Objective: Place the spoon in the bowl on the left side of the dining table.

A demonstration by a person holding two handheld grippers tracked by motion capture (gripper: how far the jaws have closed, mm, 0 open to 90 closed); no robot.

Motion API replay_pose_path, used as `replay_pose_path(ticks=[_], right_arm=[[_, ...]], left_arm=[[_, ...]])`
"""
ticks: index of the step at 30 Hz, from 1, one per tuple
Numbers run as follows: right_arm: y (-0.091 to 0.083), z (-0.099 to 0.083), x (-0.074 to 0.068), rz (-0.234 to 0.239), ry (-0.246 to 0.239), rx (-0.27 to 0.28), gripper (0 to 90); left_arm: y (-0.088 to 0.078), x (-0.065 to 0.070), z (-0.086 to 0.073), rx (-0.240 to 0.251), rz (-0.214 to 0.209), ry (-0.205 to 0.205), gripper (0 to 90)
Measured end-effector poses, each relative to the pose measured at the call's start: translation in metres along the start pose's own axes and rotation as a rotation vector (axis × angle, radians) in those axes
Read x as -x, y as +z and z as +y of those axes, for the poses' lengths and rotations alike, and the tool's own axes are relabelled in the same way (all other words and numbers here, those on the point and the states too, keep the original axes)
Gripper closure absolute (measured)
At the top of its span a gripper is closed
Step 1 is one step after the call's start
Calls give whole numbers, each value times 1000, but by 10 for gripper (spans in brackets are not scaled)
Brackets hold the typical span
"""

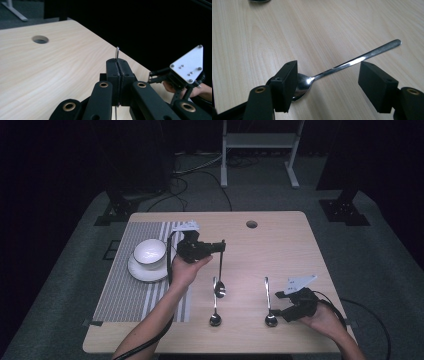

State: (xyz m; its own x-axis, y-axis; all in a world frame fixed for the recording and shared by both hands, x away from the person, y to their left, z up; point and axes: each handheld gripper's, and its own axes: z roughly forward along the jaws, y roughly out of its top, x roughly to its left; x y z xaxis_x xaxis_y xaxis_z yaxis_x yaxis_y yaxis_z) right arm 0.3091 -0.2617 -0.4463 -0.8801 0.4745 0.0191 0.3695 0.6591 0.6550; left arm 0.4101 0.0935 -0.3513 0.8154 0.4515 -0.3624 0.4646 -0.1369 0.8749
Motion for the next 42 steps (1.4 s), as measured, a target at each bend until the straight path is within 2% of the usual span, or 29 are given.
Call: replay_pose_path(ticks=[11,22,35,42], right_arm=[[-6,-9,1,-11,34,13,281],[-12,-12,4,-26,56,37,271],[-12,-14,6,-26,67,36,261],[-12,-14,6,-27,69,36,246]], left_arm=[[-37,-15,15,44,84,4,895],[-59,-24,24,68,138,3,895],[-91,-40,32,121,213,-20,895],[-113,-48,38,170,247,-45,895]])
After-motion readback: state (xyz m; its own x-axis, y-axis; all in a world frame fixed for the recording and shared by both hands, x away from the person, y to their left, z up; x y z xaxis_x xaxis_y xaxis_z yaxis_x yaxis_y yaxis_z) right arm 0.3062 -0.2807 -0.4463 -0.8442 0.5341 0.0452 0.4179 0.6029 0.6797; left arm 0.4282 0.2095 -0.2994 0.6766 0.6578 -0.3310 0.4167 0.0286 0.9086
